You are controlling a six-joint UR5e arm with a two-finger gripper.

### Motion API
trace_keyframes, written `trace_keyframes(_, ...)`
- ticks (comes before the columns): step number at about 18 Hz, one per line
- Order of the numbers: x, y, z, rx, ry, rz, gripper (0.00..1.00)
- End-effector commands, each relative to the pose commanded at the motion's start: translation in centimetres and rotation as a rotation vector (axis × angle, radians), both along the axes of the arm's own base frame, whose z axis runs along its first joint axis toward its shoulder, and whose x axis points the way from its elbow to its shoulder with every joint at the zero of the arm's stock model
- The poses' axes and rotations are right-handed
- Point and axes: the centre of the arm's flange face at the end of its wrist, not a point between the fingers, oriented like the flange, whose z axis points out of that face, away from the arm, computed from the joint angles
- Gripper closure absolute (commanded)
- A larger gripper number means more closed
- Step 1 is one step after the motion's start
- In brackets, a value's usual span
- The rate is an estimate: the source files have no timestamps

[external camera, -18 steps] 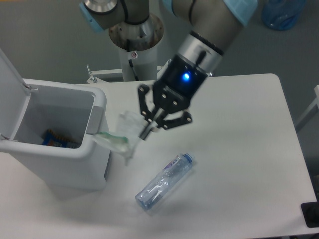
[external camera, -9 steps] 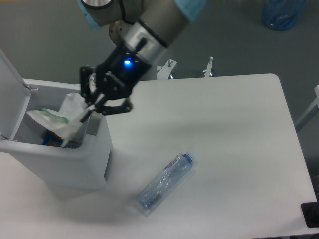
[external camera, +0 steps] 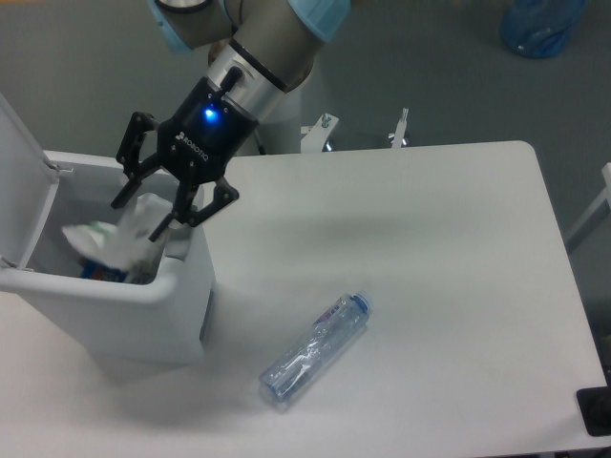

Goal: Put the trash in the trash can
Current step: 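Move the gripper to the clear water bottle and lower it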

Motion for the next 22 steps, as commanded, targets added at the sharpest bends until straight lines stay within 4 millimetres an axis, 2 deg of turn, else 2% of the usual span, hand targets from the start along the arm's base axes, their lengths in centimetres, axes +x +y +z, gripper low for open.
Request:
trace_keyframes(1,-0.8,-0.1,-0.2,-0.002,0.001,0.011,0.0)
trace_keyframes(5,-7.0,0.2,-2.9,-0.076,0.016,0.096,0.0)
trace_keyframes(6,-8.4,0.8,-4.4,-0.122,0.028,0.115,0.0)
trace_keyframes(10,-13.7,3.4,-12.7,-0.293,0.025,0.157,0.0)
trace_keyframes(11,-14.8,4.0,-14.3,-0.321,0.026,0.163,0.0)
trace_keyframes(13,-16.1,5.0,-16.1,-0.37,0.049,0.173,0.0)
trace_keyframes(17,-16.1,6.5,-19.6,-0.483,0.165,0.124,0.0)
trace_keyframes(20,-14.1,7.8,-22.2,-0.613,0.263,0.094,0.0)
trace_keyframes(22,-12.8,9.2,-23.3,-0.633,0.284,0.065,0.0)
